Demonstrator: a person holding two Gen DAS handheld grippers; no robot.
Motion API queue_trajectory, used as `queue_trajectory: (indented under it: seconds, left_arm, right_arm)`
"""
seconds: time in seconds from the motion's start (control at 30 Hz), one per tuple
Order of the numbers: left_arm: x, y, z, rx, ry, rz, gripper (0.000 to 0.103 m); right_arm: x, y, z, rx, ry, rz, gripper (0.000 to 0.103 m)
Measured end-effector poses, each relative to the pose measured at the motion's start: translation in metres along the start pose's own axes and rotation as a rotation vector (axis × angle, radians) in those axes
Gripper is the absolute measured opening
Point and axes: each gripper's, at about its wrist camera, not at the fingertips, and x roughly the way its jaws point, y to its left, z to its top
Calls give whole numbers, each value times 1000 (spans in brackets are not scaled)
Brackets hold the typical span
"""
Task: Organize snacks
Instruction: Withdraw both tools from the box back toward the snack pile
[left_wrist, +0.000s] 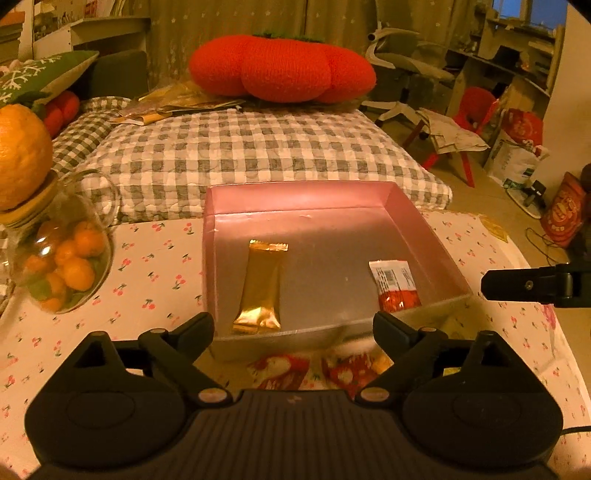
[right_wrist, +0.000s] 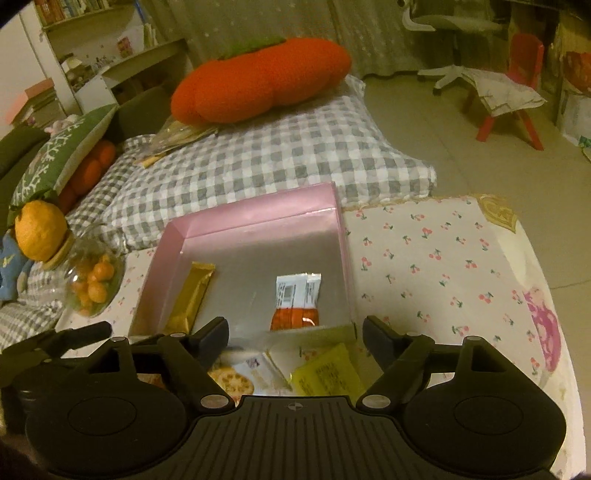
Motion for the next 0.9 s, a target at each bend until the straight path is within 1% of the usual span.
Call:
queue_trajectory:
  seconds: [0.17,0.33,0.57,0.73,0.8,0.9]
  left_arm:
    - [-11,5,-9,-11,22,3,95]
    - [-25,12,-18,-44,31,0,98]
    - [-47,21,-34,-54,53,8,99]
    - [-58,30,-53,-26,47,49,100]
    - [-61,36,-60,-42,38,56,100]
    - [-62,45,-66,-74,45,41,100]
  right_arm:
    - [-9,-3,-13,11,18,-24,83]
    - [-17,-1,-29,1,30,-37,84]
    - [-25,6,-51,0,45,-5,86]
    - [-26,11,-65,13,73,26,86]
    - [-24,12,-71,10,84,26,87]
    - [-20,15,-78,-6,105,15,87]
